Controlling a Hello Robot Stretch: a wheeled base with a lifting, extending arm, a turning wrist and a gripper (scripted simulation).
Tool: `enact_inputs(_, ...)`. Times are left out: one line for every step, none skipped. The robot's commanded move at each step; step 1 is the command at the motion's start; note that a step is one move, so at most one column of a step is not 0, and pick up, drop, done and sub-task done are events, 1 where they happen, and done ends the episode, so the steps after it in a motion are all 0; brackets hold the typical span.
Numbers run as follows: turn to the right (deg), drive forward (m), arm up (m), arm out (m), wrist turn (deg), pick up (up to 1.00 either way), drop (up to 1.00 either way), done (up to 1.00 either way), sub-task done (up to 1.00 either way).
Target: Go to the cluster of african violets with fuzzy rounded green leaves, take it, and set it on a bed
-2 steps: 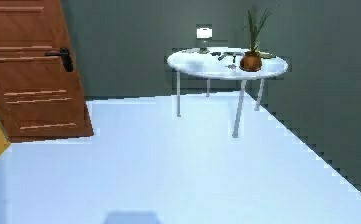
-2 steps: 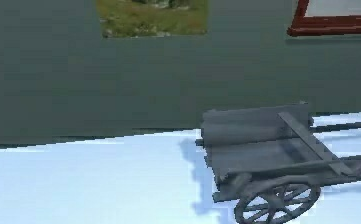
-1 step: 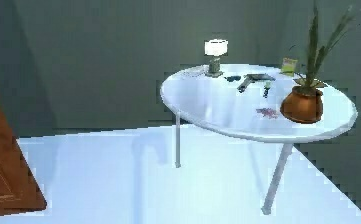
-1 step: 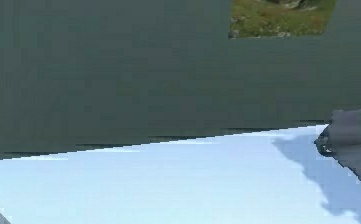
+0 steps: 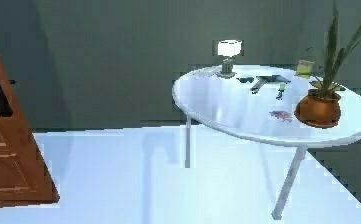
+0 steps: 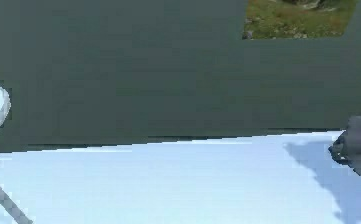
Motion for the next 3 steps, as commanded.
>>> enact_inputs(0.0,0.35,0.0,0.0,0.0,0.0,0.0,0.0,0.0)
enact_inputs(-45.0,0.0,0.0,0.0,0.0,0.0,0.0,0.0,0.0)
enact_inputs(-3.0,0.0,0.0,0.0,0.0,0.0,0.0,0.0,0.0)
